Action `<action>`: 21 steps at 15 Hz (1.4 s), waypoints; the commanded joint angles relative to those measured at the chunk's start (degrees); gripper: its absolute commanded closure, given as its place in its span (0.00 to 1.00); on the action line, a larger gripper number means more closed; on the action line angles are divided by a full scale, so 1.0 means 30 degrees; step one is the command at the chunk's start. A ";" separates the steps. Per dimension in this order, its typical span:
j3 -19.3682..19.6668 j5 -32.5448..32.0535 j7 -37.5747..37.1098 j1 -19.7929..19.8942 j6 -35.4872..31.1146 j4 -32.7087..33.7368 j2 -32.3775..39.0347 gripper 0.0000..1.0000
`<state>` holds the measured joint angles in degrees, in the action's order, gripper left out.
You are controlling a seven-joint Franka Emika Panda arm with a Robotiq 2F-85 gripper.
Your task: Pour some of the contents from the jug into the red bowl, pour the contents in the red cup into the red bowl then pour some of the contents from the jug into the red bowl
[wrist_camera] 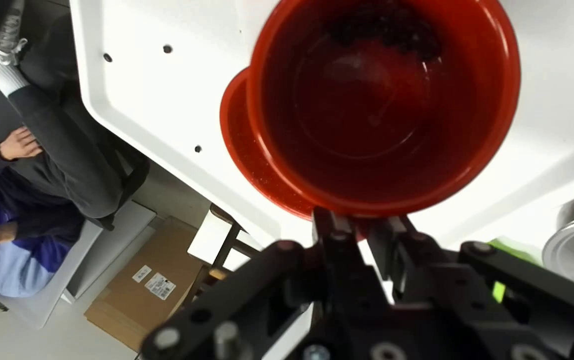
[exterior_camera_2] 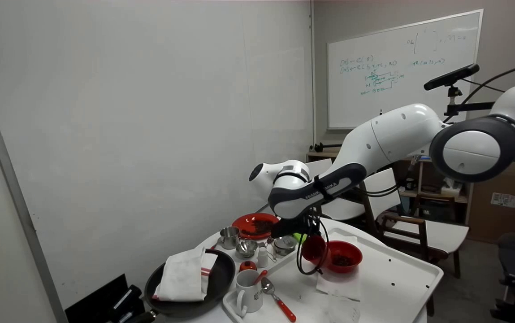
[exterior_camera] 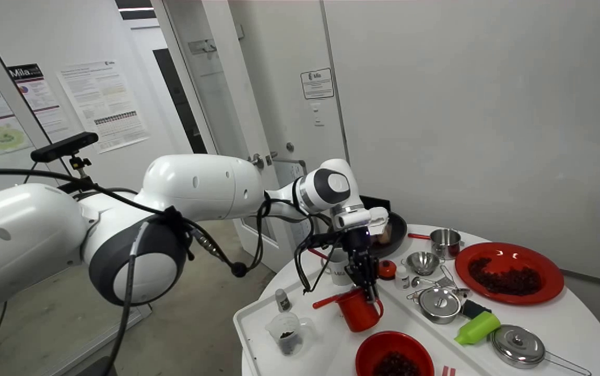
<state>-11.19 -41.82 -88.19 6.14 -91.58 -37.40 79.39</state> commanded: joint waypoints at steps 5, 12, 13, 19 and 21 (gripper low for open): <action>-0.2018 0.0960 0.2488 0.0309 -0.1741 0.0557 0.0474 0.93; -0.3264 0.2034 0.3300 0.0928 -0.3713 0.1026 0.1967 0.93; -0.3395 0.2115 0.3336 0.1048 -0.4176 0.1051 0.2185 0.93; -0.3518 0.2975 0.3023 0.1781 -0.7514 -0.0490 0.1771 0.93; -0.3585 0.3241 0.3086 0.1922 -0.7904 -0.0615 0.1773 0.60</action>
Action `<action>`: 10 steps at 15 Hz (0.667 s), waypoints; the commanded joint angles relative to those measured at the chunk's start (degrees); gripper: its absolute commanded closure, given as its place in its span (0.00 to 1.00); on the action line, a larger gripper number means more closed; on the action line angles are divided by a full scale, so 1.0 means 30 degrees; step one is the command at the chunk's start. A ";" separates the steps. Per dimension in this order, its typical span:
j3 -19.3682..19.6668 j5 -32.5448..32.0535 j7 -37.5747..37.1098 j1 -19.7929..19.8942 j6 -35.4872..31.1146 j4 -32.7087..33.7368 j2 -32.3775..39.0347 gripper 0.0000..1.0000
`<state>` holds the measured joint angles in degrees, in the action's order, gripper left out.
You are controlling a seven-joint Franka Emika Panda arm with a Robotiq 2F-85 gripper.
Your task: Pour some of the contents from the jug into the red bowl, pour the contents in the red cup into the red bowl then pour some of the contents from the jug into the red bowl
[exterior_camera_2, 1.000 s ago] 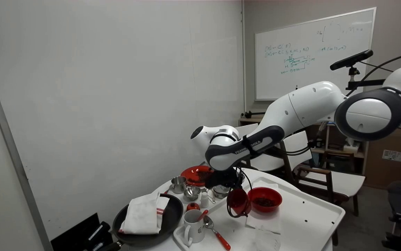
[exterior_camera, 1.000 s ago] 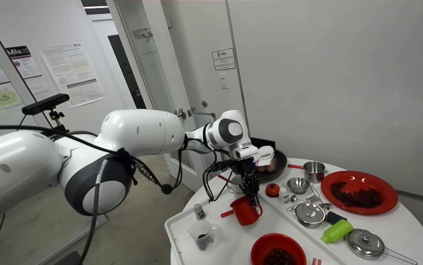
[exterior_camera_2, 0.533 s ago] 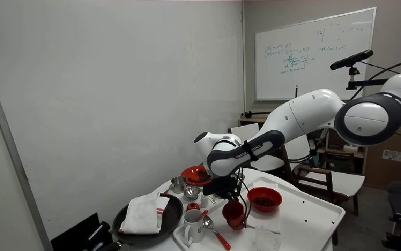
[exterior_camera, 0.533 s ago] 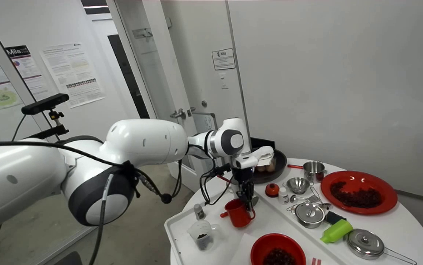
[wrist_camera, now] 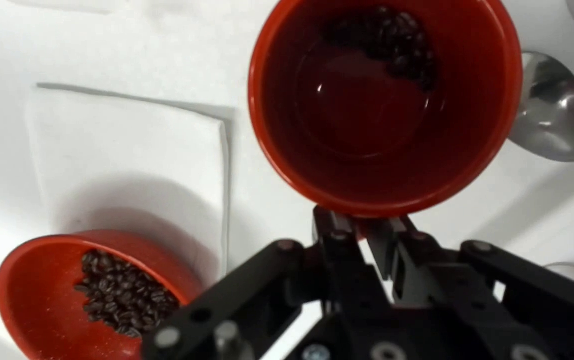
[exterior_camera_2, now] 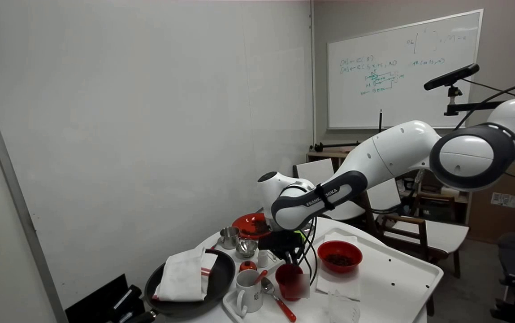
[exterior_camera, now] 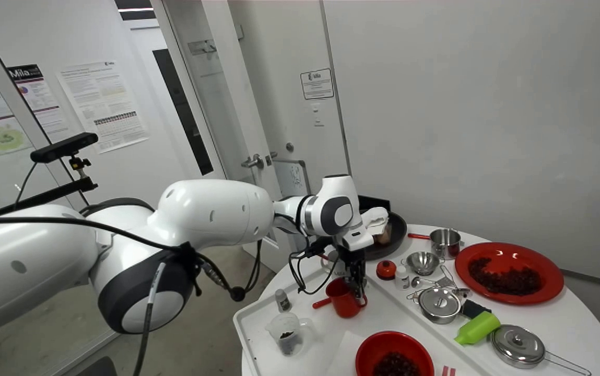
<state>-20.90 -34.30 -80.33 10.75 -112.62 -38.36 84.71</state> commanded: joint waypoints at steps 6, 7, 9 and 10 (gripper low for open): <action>-0.0395 0.1445 0.0899 0.0743 -0.0950 -0.0486 0.0000 0.22; -0.0436 0.1522 0.0979 0.0810 -0.0857 -0.0472 0.0000 0.16; -0.0567 0.1614 0.1151 0.0885 -0.0324 -0.0239 0.0000 0.02; -0.0743 0.1664 0.1346 0.0998 -0.0165 -0.0199 -0.0065 0.00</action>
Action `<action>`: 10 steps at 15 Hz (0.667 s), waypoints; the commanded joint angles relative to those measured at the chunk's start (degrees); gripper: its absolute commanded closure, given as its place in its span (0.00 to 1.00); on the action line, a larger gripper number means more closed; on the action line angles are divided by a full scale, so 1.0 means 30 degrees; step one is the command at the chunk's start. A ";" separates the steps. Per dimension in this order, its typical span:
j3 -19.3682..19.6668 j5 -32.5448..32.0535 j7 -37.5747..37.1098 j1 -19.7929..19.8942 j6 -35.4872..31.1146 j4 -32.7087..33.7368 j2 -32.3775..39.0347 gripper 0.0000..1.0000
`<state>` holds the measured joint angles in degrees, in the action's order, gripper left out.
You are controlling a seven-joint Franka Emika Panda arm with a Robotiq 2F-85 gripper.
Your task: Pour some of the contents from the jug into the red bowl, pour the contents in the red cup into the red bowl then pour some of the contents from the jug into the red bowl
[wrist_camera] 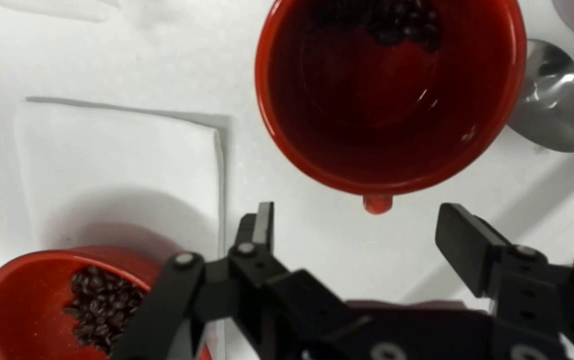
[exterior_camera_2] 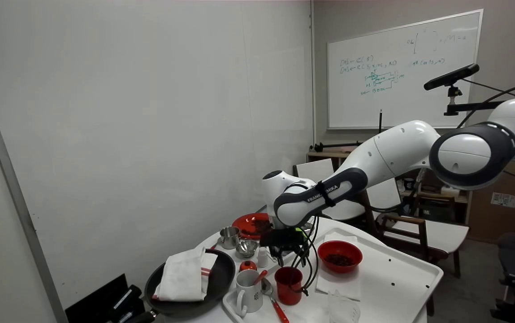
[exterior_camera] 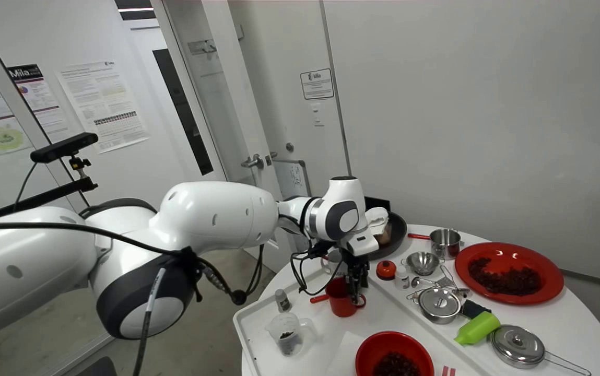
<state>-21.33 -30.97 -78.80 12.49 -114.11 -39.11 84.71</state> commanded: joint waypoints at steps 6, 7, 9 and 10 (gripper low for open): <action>-0.1876 0.0794 0.1258 0.1579 0.0366 -0.1222 -0.1457 0.00; -0.2195 0.0831 0.1528 0.1807 0.0443 -0.1436 -0.1671 0.00; -0.2801 0.0830 0.2166 0.2273 0.0661 -0.2106 -0.2180 0.00; -0.3121 0.0864 0.2492 0.2520 0.0886 -0.2501 -0.2417 0.00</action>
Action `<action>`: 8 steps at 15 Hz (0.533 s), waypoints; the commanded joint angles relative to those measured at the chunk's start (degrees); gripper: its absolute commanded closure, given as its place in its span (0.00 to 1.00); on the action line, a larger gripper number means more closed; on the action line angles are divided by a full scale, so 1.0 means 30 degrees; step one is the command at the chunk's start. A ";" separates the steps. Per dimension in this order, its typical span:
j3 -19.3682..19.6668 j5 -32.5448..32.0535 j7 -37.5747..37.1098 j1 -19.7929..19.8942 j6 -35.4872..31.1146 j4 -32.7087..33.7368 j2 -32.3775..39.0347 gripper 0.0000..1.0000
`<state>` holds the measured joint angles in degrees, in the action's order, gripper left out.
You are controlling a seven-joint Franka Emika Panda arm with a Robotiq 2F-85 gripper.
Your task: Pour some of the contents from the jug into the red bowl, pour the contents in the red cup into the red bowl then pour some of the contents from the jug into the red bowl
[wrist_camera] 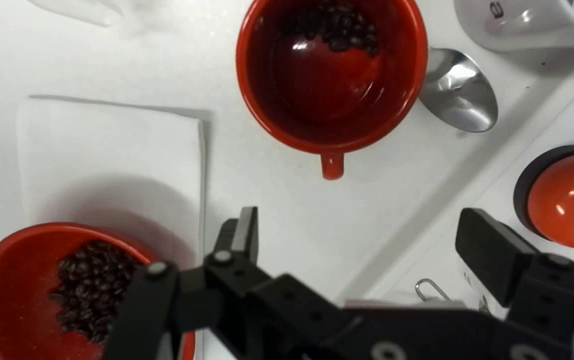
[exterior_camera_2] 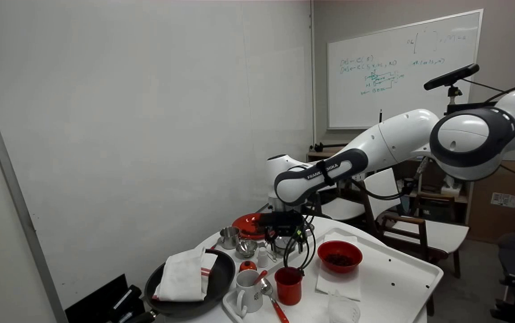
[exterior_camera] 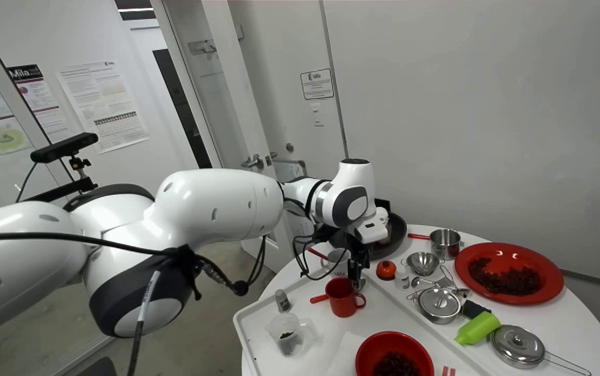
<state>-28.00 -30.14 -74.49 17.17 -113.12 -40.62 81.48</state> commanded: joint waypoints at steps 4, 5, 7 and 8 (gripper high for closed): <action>-0.2183 0.0543 0.2785 0.2107 0.1809 -0.4382 -0.2585 0.00; -0.2388 0.0448 0.2974 0.2404 0.2022 -0.5122 -0.2979 0.00; -0.2748 0.0348 0.3189 0.3018 0.2272 -0.6608 -0.3711 0.00; -0.2878 0.0286 0.3256 0.3343 0.2359 -0.7469 -0.4126 0.00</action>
<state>-34.86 -29.96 -66.45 23.07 -106.82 -52.73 74.69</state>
